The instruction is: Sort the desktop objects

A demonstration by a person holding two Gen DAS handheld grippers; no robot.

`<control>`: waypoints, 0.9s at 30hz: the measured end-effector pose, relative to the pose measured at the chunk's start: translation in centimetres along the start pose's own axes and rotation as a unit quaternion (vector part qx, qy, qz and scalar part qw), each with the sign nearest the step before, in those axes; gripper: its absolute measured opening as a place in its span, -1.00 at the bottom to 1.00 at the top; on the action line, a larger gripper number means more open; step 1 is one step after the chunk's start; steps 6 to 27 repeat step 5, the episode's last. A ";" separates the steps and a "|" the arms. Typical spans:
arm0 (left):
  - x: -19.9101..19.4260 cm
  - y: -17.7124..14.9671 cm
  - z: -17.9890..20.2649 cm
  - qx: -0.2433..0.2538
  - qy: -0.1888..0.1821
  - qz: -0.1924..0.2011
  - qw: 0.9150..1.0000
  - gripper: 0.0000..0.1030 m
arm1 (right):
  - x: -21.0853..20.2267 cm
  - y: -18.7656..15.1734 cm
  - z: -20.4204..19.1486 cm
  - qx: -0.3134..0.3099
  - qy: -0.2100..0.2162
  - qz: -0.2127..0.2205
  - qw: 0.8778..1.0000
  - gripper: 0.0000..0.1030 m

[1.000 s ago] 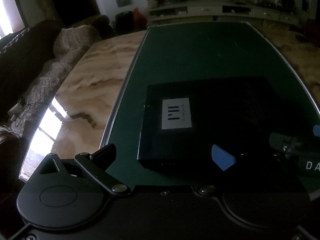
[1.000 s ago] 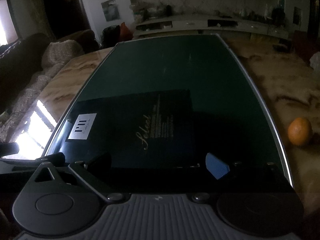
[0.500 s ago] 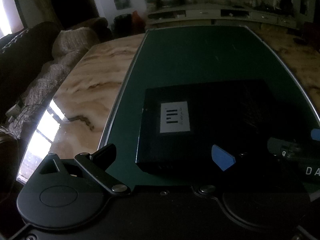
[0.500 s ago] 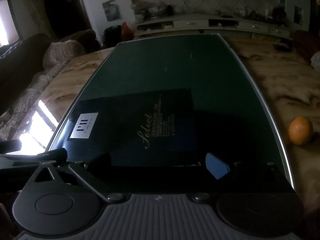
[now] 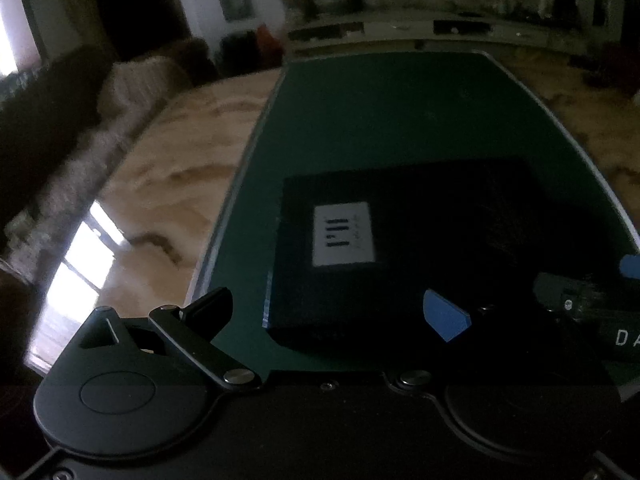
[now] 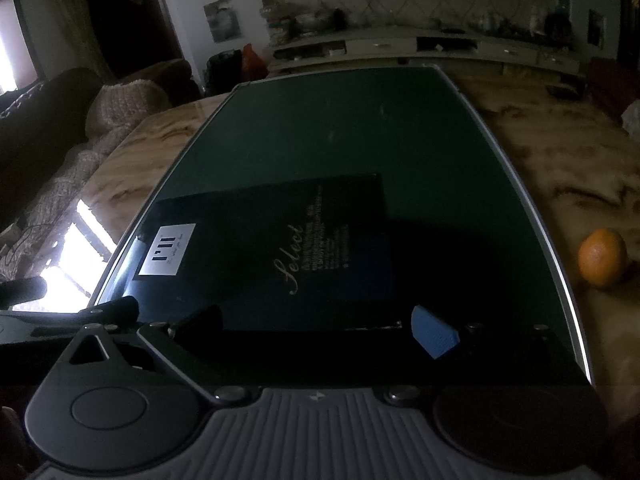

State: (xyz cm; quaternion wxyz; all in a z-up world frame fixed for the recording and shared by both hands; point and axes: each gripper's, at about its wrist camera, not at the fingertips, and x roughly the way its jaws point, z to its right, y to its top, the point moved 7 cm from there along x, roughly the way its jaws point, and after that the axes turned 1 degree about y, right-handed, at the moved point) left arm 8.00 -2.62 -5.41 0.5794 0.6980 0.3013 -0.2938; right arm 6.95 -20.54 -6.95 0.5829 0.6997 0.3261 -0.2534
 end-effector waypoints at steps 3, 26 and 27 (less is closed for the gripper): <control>0.1 -0.1 -0.1 -0.005 -0.006 -0.001 1.000 1.00 | 0.0 0.0 0.0 -0.003 -0.001 0.000 1.000 1.00; 0.0 -0.1 0.0 0.000 0.002 0.003 1.000 1.00 | 0.1 -0.2 0.0 -0.003 -0.001 0.000 1.000 1.00; 0.0 -0.1 0.0 0.000 0.002 0.003 1.000 1.00 | 0.1 -0.2 0.0 -0.003 -0.001 0.000 1.000 1.00</control>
